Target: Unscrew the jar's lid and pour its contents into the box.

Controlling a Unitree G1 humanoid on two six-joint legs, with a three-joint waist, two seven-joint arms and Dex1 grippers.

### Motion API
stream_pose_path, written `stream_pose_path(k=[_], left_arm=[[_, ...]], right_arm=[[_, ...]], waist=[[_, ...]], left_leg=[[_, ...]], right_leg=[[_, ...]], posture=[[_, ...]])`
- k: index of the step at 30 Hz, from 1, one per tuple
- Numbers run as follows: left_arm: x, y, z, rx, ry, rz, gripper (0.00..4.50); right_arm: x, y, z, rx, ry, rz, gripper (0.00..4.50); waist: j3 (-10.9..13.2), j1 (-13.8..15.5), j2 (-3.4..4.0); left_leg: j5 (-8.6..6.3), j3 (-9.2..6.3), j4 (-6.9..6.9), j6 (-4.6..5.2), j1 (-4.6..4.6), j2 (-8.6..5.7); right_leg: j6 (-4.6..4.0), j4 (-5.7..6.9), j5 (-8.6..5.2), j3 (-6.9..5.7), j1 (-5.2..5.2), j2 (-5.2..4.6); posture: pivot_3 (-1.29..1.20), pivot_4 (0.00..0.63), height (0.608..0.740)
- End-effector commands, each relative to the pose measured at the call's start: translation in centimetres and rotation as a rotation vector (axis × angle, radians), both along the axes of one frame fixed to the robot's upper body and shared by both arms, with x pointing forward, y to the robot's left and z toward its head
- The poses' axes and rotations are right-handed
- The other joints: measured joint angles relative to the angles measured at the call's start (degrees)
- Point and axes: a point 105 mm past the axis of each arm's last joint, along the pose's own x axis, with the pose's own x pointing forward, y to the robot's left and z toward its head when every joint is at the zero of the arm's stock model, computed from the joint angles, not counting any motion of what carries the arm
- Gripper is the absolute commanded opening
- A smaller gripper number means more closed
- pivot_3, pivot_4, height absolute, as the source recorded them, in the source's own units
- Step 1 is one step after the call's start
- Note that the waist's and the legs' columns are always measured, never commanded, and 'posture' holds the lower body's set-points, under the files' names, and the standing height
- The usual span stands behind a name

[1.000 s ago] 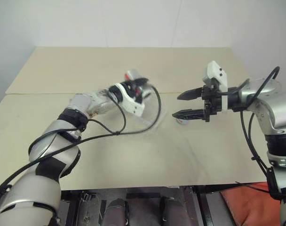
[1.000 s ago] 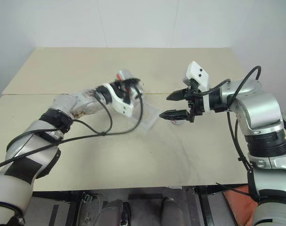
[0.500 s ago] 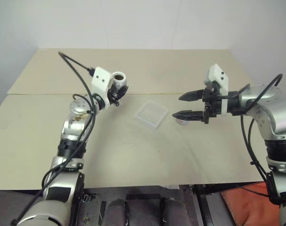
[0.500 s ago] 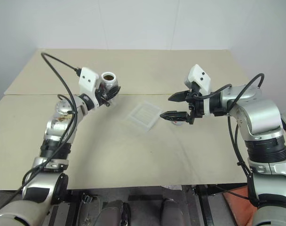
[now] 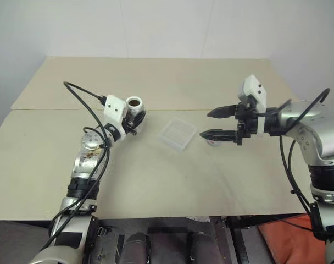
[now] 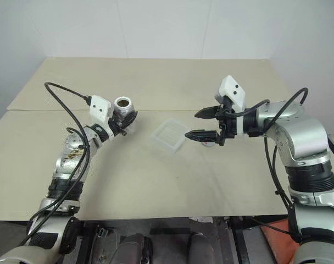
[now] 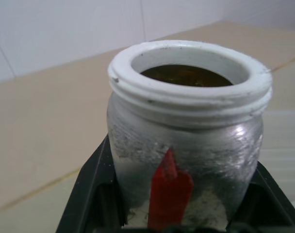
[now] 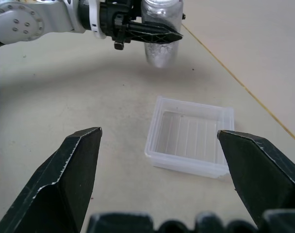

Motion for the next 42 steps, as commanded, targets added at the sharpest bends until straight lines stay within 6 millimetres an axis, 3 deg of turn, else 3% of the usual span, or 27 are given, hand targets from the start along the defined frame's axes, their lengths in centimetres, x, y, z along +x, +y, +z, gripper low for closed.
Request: stream_pose_path(k=[1, 4, 6, 8, 10, 12, 17, 21, 30, 33, 42], left_arm=[[1.3, -1.7, 5.3, 0.332, -0.317, -0.036, 1.94], [1.5, -4.5, 8.0, 0.717, -0.609, -0.103, 1.94], [0.8, -8.4, 9.4, 1.022, -0.855, -0.223, 1.94], [0.4, -10.9, 9.7, 1.150, -0.985, -0.303, 1.94], [0.5, -12.4, 9.1, 1.311, -1.083, -0.356, 1.94], [0.7, -13.6, 6.6, 1.556, -1.204, -0.451, 1.94], [1.6, -14.5, 2.9, 1.855, -1.413, -0.520, 1.94], [1.4, -15.7, 3.2, 1.820, -1.483, -0.479, 1.94], [1.3, -15.0, 3.3, 1.756, -1.425, -0.489, 1.94], [1.1, -14.6, 4.0, 1.623, -1.341, -0.459, 1.94], [1.8, -9.4, 6.8, 1.183, -0.980, -0.258, 1.94]], right_arm=[[-0.3, -0.1, 1.1, 0.011, -0.049, 0.005, 4.43], [-0.3, 0.0, 1.0, 0.007, -0.048, 0.007, 4.43], [-0.3, 0.0, 0.9, 0.003, -0.042, 0.007, 4.43], [-0.2, 0.0, 0.7, -0.004, -0.034, -0.001, 4.43], [-0.1, 0.0, 0.8, -0.006, -0.027, -0.008, 4.43], [-0.2, -0.3, 1.1, -0.004, -0.021, -0.024, 4.43], [-0.6, -0.5, 2.1, 0.028, -0.019, -0.041, 4.43], [-1.0, -0.6, 2.5, 0.054, -0.024, -0.060, 4.43], [-1.2, -0.8, 2.4, 0.057, -0.018, -0.074, 4.43], [-1.1, -0.7, 2.3, 0.054, -0.017, -0.071, 4.43], [-0.2, -1.1, 1.9, 0.034, -0.030, -0.064, 4.43]], waist=[[0.00, 0.22, -0.01], [0.00, 0.60, 0.00], [0.00, 0.93, 0.00], [0.00, 1.51, 0.00], [0.00, 1.56, 0.00], [-0.01, 1.52, 0.01], [0.00, 0.77, 0.01], [0.01, 0.76, 0.01], [0.01, 0.72, 0.00], [0.01, 0.73, 0.00], [0.00, -0.09, 0.01]], left_leg=[[0.00, 0.00, 0.00, 0.00, -0.01, 0.00], [-0.04, -0.02, -0.02, 0.07, -0.15, -0.02], [-0.09, -0.02, -0.01, 0.15, -0.27, -0.06], [-0.14, 0.01, -0.02, 0.23, -0.35, -0.12], [-0.17, 0.03, -0.03, 0.28, -0.37, -0.13], [-0.17, 0.04, -0.03, 0.28, -0.38, -0.12], [-0.13, 0.06, -0.03, 0.22, -0.45, -0.06], [-0.14, 0.05, -0.01, 0.25, -0.54, -0.05], [-0.16, 0.04, 0.04, 0.27, -0.53, -0.03], [-0.16, 0.04, 0.05, 0.27, -0.54, -0.03], [-0.15, 0.05, 0.06, 0.26, -0.48, -0.01]], right_leg=[[-0.02, -0.07, 0.01, -0.01, 0.02, 0.00], [0.02, -0.34, 0.14, -0.09, 0.04, 0.00], [0.08, -0.49, 0.17, -0.09, 0.03, 0.00], [0.12, -0.62, 0.18, -0.10, 0.02, -0.02], [0.14, -0.71, 0.17, -0.09, 0.02, -0.03], [0.17, -0.67, 0.16, -0.09, -0.01, -0.03], [0.18, -0.41, 0.15, -0.03, -0.26, -0.03], [0.18, -0.40, 0.15, -0.02, -0.33, -0.04], [0.18, -0.37, 0.15, -0.03, -0.32, -0.05], [0.18, -0.38, 0.15, -0.03, -0.33, -0.06], [0.18, -0.34, 0.15, -0.02, -0.30, -0.07]], posture=[[0.00, 0.150, 0.740], [0.00, 0.150, 0.740], [0.00, 0.150, 0.740], [0.00, 0.150, 0.740], [0.00, 0.150, 0.740], [0.00, 0.150, 0.740], [0.00, 0.150, 0.740], [0.00, 0.150, 0.740], [0.00, 0.150, 0.740], [0.00, 0.150, 0.740], [0.00, 0.150, 0.740]])
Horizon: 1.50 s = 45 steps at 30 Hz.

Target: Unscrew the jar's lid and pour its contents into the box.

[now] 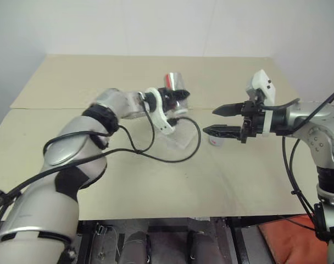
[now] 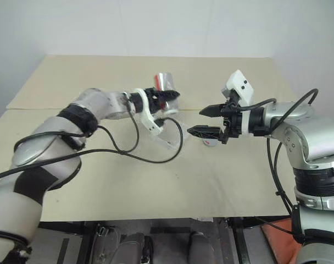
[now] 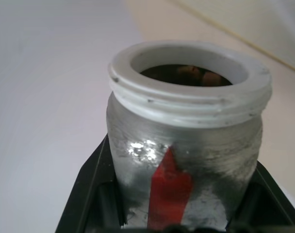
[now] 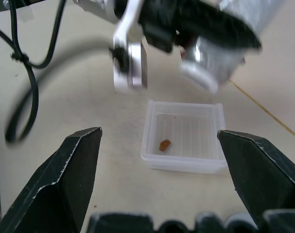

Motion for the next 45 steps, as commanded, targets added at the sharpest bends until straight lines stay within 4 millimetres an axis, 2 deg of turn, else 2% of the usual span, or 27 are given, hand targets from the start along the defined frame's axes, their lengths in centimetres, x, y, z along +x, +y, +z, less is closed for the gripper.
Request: stream_pose_path(k=[1, 4, 8, 13, 15, 19, 23, 28, 36, 38, 40, 44, 45], left_arm=[[-0.3, 1.0, 1.3, -0.236, 0.155, 0.021, 1.94], [-0.2, 2.6, 0.9, -0.417, 0.329, 0.068, 1.94], [0.6, 5.3, 0.3, -0.897, 0.718, 0.155, 1.94], [0.3, 8.4, -1.1, -1.260, 0.955, 0.236, 1.94], [0.0, 9.3, -1.9, -1.358, 0.993, 0.266, 1.94], [-0.8, 9.9, -3.6, -1.494, 1.044, 0.276, 1.94], [-1.2, 9.2, -5.7, -1.621, 1.066, 0.263, 1.94], [-1.0, 8.4, -6.5, -1.730, 1.086, 0.222, 1.94], [-0.6, 8.4, -8.6, -1.708, 1.094, 0.304, 1.94], [-0.8, 8.5, -9.1, -1.704, 1.104, 0.325, 2.66], [-0.9, 8.6, -9.3, -1.704, 1.107, 0.334, 3.12], [-1.5, 9.1, -9.0, -1.675, 1.107, 0.325, 4.41], [-1.8, 9.3, -9.0, -1.662, 1.110, 0.324, 4.46]], right_arm=[[0.2, -0.1, 1.1, -0.021, -0.066, 0.018, 4.43], [0.3, -0.2, 1.2, -0.028, -0.073, 0.027, 4.43], [0.4, -0.5, 1.5, -0.037, -0.084, 0.036, 4.43], [0.1, -0.8, 1.4, -0.046, -0.081, 0.041, 4.43], [0.2, -0.9, 1.3, -0.045, -0.080, 0.037, 4.43], [0.5, -0.7, 1.2, -0.031, -0.089, 0.018, 4.43], [0.7, -0.7, 1.3, -0.020, -0.103, 0.003, 4.43], [0.7, -0.8, 1.5, -0.021, -0.121, -0.008, 4.43], [0.3, -0.7, 1.3, -0.018, -0.118, -0.009, 4.43], [0.3, -0.8, 1.2, -0.020, -0.116, -0.012, 4.50], [0.2, -0.8, 1.1, -0.021, -0.115, -0.013, 4.50], [0.2, -0.7, 1.2, -0.021, -0.117, -0.012, 4.50], [0.2, -0.6, 1.1, -0.021, -0.116, -0.011, 4.50]], waist=[[0.00, -0.03, 0.00], [0.00, -0.03, 0.01], [0.00, -0.08, 0.02], [0.00, -0.37, 0.02], [0.00, -0.43, 0.02], [0.00, -0.29, 0.02], [0.00, 0.04, 0.02], [0.00, 0.00, 0.01], [-0.01, -0.07, 0.01], [-0.01, -0.06, 0.02], [-0.01, -0.06, 0.01], [0.00, -0.10, 0.01], [0.00, -0.13, 0.01]], left_leg=[[0.00, 0.00, 0.01, 0.00, 0.01, 0.00], [0.01, 0.02, 0.02, -0.02, 0.01, 0.01], [0.02, 0.03, 0.08, -0.03, 0.00, 0.01], [0.02, 0.00, 0.11, -0.04, 0.03, 0.02], [0.03, -0.03, 0.11, -0.05, 0.08, 0.02], [0.03, -0.05, 0.12, -0.05, 0.19, 0.01], [0.04, -0.05, 0.12, -0.07, 0.22, 0.00], [0.04, -0.05, 0.12, -0.07, 0.22, -0.02], [0.05, -0.05, 0.10, -0.07, 0.28, -0.02], [0.05, -0.06, 0.10, -0.07, 0.29, -0.02], [0.05, -0.06, 0.10, -0.07, 0.30, -0.02], [0.04, -0.06, 0.09, -0.07, 0.29, -0.02], [0.04, -0.06, 0.09, -0.07, 0.29, -0.01]], right_leg=[[0.00, 0.00, 0.00, 0.00, 0.01, 0.00], [0.00, 0.02, 0.00, 0.00, 0.01, 0.00], [0.00, 0.05, 0.00, 0.01, 0.01, 0.00], [0.01, 0.08, 0.00, 0.00, 0.06, 0.00], [0.01, 0.09, 0.00, -0.01, 0.11, 0.00], [0.01, 0.09, 0.01, -0.01, 0.24, 0.00], [0.00, 0.09, 0.02, -0.01, 0.29, 0.00], [0.00, 0.04, 0.04, -0.02, 0.30, 0.00], [-0.01, 0.03, 0.05, -0.01, 0.34, 0.00], [-0.01, 0.03, 0.05, -0.01, 0.35, 0.00], [-0.01, 0.03, 0.05, -0.01, 0.36, 0.00], [-0.01, 0.01, 0.05, -0.01, 0.35, 0.00], [-0.01, 0.01, 0.05, -0.01, 0.35, 0.00]], posture=[[0.00, 0.150, 0.740], [0.00, 0.150, 0.740], [0.00, 0.150, 0.740], [0.00, 0.150, 0.740], [0.00, 0.150, 0.740], [0.00, 0.150, 0.740], [0.00, 0.150, 0.740], [0.00, 0.150, 0.740], [0.00, 0.150, 0.740], [0.00, 0.150, 0.740], [0.00, 0.150, 0.740], [0.00, 0.150, 0.740], [0.00, 0.150, 0.740]])
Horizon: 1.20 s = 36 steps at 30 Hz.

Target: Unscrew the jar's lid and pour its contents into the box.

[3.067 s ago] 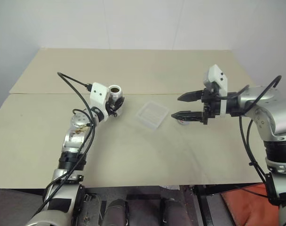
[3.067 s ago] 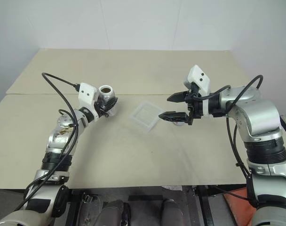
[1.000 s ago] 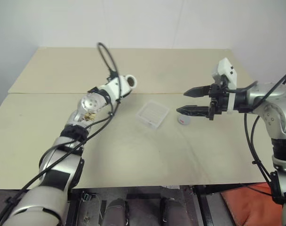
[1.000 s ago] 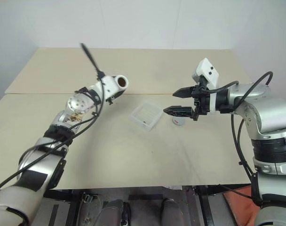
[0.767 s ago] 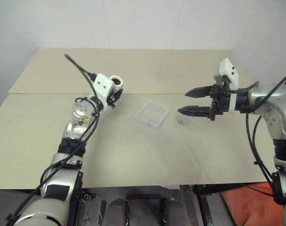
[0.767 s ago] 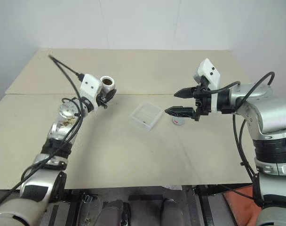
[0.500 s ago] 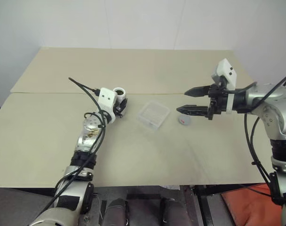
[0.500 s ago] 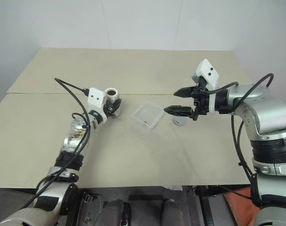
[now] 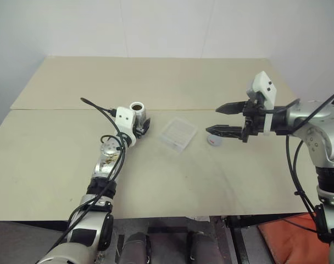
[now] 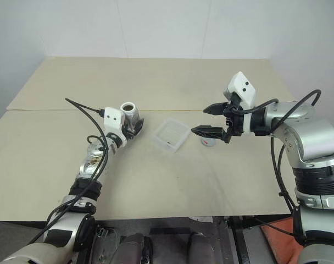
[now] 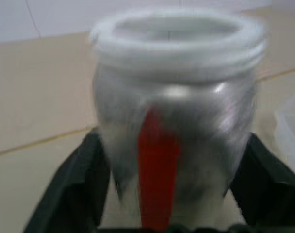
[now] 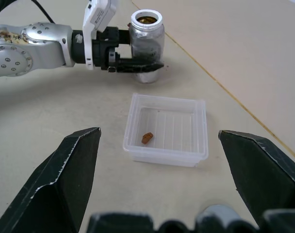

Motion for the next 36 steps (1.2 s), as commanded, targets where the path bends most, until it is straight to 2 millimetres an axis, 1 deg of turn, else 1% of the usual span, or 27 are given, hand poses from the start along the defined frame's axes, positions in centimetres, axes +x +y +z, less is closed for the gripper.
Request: stream_pose_path(k=[1, 3, 4, 7, 9, 11, 13, 16, 20, 22, 25, 27, 31, 34, 36], left_arm=[[-0.7, 0.3, 2.0, 0.030, -0.060, -0.031, 4.46], [-1.7, 0.6, 2.0, 0.045, -0.054, -0.062, 4.46], [-2.5, 0.6, 1.8, 0.082, -0.047, -0.103, 4.46], [-5.4, 0.4, 1.4, 0.191, -0.015, -0.265, 4.46], [-6.8, 0.9, 1.3, 0.239, 0.023, -0.325, 4.46], [-8.5, 1.9, 1.6, 0.297, 0.032, -0.376, 4.46], [-9.7, 3.0, 2.4, 0.327, 0.026, -0.402, 4.46], [-10.4, 4.5, 4.0, 0.345, 0.017, -0.406, 4.46], [-11.9, 6.3, 7.0, 0.348, -0.029, -0.444, 4.46], [-12.9, 7.1, 8.6, 0.340, -0.055, -0.486, 4.46], [-14.2, 8.3, 10.1, 0.359, -0.069, -0.561, 4.46], [-15.0, 9.0, 10.8, 0.382, -0.055, -0.610, 4.46], [-16.1, 9.8, 11.4, 0.411, -0.015, -0.687, 4.46], [-16.2, 9.9, 12.3, 0.394, -0.027, -0.692, 4.46], [-16.1, 9.8, 12.6, 0.383, -0.027, -0.692, 4.46]], right_arm=[[-0.5, -0.1, 1.4, 0.018, -0.054, 0.009, 4.50], [-0.5, -0.1, 1.3, 0.017, -0.051, 0.009, 4.50], [-0.5, -0.1, 1.3, 0.016, -0.050, 0.008, 4.50], [-0.6, -0.2, 1.0, 0.014, -0.046, 0.003, 4.50], [-0.7, -0.3, 0.9, 0.014, -0.044, 0.001, 4.50], [-0.9, -0.3, 0.7, 0.013, -0.042, 0.000, 4.50], [-1.0, -0.4, 0.4, 0.011, -0.036, 0.000, 4.50], [-1.1, -0.5, 0.1, 0.006, -0.030, -0.001, 4.50], [-1.4, -0.6, -0.1, 0.000, -0.024, 0.012, 4.50], [-1.6, -0.7, -0.2, -0.004, -0.021, 0.017, 4.50], [-1.9, -1.0, -0.2, -0.014, -0.020, 0.029, 4.50], [-2.1, -1.2, -0.2, -0.020, -0.018, 0.040, 4.50], [-2.6, -1.5, -0.2, -0.035, -0.019, 0.066, 4.50], [-2.8, -1.7, -0.4, -0.047, -0.018, 0.074, 4.50], [-2.8, -1.8, -0.5, -0.052, -0.022, 0.077, 4.50]], waist=[[0.00, -0.04, 0.00], [0.00, -0.03, 0.00], [0.00, -0.03, 0.01], [-0.01, -0.36, 0.02], [-0.01, -0.35, 0.02], [-0.01, -0.25, 0.03], [-0.02, -0.20, 0.04], [-0.02, -0.03, 0.04], [-0.01, -0.11, 0.05], [-0.01, -0.17, 0.06], [0.00, -0.19, 0.06], [0.01, -0.16, 0.08], [0.02, -0.17, 0.10], [0.02, -0.15, 0.10], [0.02, -0.14, 0.10]], left_leg=[[0.00, 0.00, 0.00, 0.00, 0.00, 0.00], [0.00, 0.00, 0.00, 0.00, 0.00, 0.01], [0.00, 0.00, 0.00, 0.00, 0.00, 0.02], [0.00, 0.02, -0.03, 0.00, 0.01, 0.03], [0.00, 0.03, -0.07, -0.02, 0.02, 0.04], [0.01, 0.03, -0.06, -0.03, 0.02, 0.05], [0.00, 0.02, -0.07, -0.02, 0.06, 0.07], [-0.02, 0.02, -0.08, 0.01, 0.06, 0.07], [-0.02, 0.04, -0.09, 0.02, 0.06, 0.07], [-0.02, 0.05, -0.10, 0.02, 0.07, 0.08], [-0.02, 0.07, -0.10, 0.02, 0.07, 0.07], [-0.02, 0.08, -0.10, 0.01, 0.08, 0.07], [-0.03, 0.09, -0.12, 0.01, 0.11, 0.07], [-0.03, 0.11, -0.13, 0.01, 0.12, 0.08], [-0.03, 0.11, -0.13, 0.01, 0.12, 0.07]], right_leg=[[0.00, 0.01, 0.00, 0.00, 0.00, 0.00], [0.00, 0.01, 0.00, 0.00, 0.00, 0.00], [0.00, 0.01, 0.00, 0.00, 0.00, 0.00], [0.00, 0.00, 0.00, 0.02, -0.02, 0.00], [0.00, 0.01, 0.00, 0.03, -0.04, 0.00], [-0.02, -0.01, 0.00, 0.03, -0.05, 0.00], [-0.03, -0.05, 0.00, 0.03, -0.04, 0.00], [-0.03, -0.07, 0.00, 0.04, -0.03, 0.00], [-0.03, -0.08, 0.00, 0.05, -0.05, 0.00], [-0.03, -0.08, 0.00, 0.06, -0.05, 0.00], [-0.03, -0.08, -0.01, 0.06, -0.06, 0.00], [-0.03, -0.11, -0.02, 0.06, -0.06, 0.00], [-0.03, -0.14, -0.03, 0.07, -0.06, 0.00], [-0.03, -0.14, -0.03, 0.09, -0.06, 0.00], [-0.03, -0.14, -0.03, 0.10, -0.05, 0.00]], posture=[[0.00, 0.150, 0.740], [0.00, 0.150, 0.740], [0.00, 0.150, 0.740], [0.00, 0.150, 0.740], [0.00, 0.150, 0.740], [0.00, 0.150, 0.740], [0.00, 0.150, 0.740], [0.00, 0.150, 0.740], [0.00, 0.150, 0.740], [0.00, 0.150, 0.740], [0.00, 0.150, 0.740], [0.00, 0.150, 0.740], [0.00, 0.150, 0.740], [0.00, 0.150, 0.740], [0.00, 0.150, 0.740]])
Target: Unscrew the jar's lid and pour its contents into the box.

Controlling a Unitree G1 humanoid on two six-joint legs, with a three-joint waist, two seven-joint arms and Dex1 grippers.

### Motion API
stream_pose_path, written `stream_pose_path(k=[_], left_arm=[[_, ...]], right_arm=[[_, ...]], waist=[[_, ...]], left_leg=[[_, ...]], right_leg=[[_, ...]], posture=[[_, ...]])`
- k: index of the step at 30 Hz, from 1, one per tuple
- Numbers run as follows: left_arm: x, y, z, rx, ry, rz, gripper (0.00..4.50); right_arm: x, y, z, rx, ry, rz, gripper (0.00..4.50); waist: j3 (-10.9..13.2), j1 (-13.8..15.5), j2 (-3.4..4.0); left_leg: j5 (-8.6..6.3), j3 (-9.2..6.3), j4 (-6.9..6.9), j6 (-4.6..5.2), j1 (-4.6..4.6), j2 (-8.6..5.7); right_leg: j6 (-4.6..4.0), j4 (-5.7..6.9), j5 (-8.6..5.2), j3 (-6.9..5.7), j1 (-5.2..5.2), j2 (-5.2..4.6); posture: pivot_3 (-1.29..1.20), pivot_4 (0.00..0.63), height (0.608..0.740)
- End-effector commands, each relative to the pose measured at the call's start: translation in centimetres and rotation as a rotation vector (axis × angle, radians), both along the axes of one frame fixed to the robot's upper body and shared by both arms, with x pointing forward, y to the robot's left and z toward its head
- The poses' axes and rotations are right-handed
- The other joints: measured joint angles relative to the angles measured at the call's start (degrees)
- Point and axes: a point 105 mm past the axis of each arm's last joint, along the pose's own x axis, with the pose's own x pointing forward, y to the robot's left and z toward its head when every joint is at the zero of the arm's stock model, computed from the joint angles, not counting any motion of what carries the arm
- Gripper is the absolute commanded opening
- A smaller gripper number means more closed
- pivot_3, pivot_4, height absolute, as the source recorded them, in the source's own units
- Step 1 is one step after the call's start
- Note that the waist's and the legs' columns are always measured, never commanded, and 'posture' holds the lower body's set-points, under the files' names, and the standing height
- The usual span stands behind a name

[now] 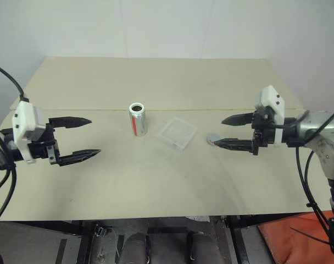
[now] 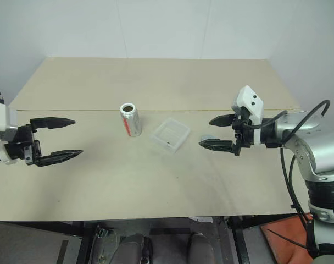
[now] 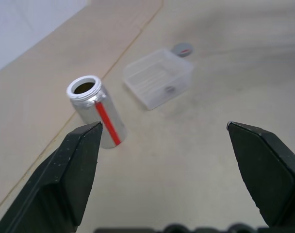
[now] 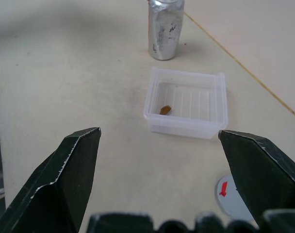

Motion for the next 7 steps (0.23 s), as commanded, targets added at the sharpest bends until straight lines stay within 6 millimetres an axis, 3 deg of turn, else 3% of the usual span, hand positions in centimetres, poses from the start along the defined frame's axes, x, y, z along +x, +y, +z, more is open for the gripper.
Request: stream_pose_path(k=[1, 7], left_arm=[[-0.25, -0.22, 1.78, -0.024, -0.040, -0.011, 4.46], [-0.16, -1.12, 1.41, -0.046, -0.036, -0.037, 4.46]], right_arm=[[-0.56, -0.17, 1.45, -0.003, -0.075, 0.021, 4.50], [-1.22, -0.19, 1.12, -0.020, -0.068, 0.025, 4.50]], waist=[[0.00, 0.01, 0.00], [0.00, -0.04, 0.00]], left_leg=[[0.00, 0.00, 0.00, 0.00, 0.00, 0.00], [0.00, 0.02, -0.01, 0.00, 0.01, 0.00]], right_leg=[[0.00, 0.01, 0.00, 0.01, 0.00, 0.00], [0.00, 0.02, 0.00, 0.02, -0.01, 0.00]], posture=[[0.00, 0.150, 0.740], [0.00, 0.150, 0.740]])
